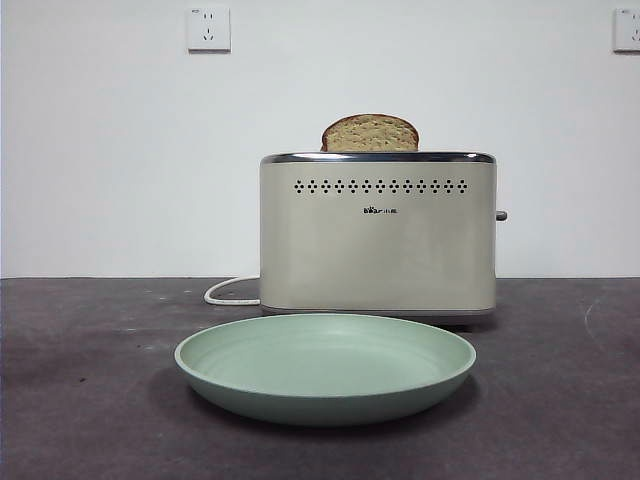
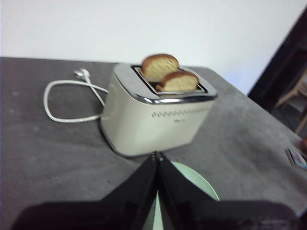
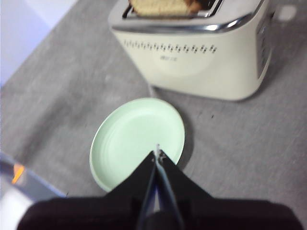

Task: Take the bread from the toaster,put the bread on the plate,put the plate on the table

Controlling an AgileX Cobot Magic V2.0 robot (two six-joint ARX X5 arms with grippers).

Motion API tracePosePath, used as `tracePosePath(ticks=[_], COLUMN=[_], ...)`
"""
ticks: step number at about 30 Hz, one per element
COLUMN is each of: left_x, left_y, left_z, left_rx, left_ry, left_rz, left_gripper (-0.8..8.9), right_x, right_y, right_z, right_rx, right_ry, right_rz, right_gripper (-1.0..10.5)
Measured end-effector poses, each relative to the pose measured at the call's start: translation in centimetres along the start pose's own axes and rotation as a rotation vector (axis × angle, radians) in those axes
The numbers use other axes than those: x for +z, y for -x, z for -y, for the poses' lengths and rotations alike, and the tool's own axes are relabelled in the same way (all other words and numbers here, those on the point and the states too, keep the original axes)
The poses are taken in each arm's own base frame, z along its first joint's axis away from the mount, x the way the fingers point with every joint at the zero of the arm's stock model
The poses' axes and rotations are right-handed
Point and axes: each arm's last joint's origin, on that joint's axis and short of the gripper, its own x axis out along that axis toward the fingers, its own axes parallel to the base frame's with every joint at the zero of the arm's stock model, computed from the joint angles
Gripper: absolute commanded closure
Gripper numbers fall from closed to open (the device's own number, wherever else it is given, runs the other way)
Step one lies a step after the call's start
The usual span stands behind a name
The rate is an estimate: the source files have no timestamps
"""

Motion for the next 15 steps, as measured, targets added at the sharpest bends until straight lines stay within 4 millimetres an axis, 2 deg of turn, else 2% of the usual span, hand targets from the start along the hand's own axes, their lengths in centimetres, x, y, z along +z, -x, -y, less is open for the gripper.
tracePosePath(ticks=[3, 5, 6, 8, 10, 11, 12, 15], left_x=[0.8, 1.2, 1.4, 1.7, 1.8, 1.8, 1.8, 1.8], left_y=[0.2, 0.3, 0.4, 0.4, 0.5, 0.5, 0.5, 0.5], left_z=[0.4, 0.5, 0.6, 0.7, 0.8, 0.8, 0.8, 0.8], left_rx=[-0.018, -0.023, -0.027, -0.029, -0.029, -0.029, -0.029, -0.029], left_ry=[-0.013, -0.017, -0.021, -0.022, -0.025, -0.026, -0.027, -0.031], left_rz=[-0.033, -0.045, -0.046, -0.049, -0.050, -0.050, -0.050, -0.051], left_gripper=[8.20, 8.11, 7.99, 6.69, 4.39, 3.52, 3.08, 3.10], right_x=[0.3, 0.3, 0.3, 0.3, 0.3, 0.3, 0.3, 0.3], right_y=[0.0, -0.1, -0.1, -0.1, -0.1, -0.1, -0.1, -0.1], right_z=[-0.1, -0.1, -0.1, -0.1, -0.1, -0.1, -0.1, -0.1], right_rx=[0.007, 0.009, 0.009, 0.010, 0.010, 0.010, 0.009, 0.010], right_ry=[0.008, 0.012, 0.013, 0.015, 0.015, 0.015, 0.015, 0.015], right_rz=[-0.026, -0.034, -0.036, -0.035, -0.035, -0.035, -0.035, -0.035], right_gripper=[9.5, 9.1, 8.6, 6.9, 5.0, 4.5, 4.2, 4.1])
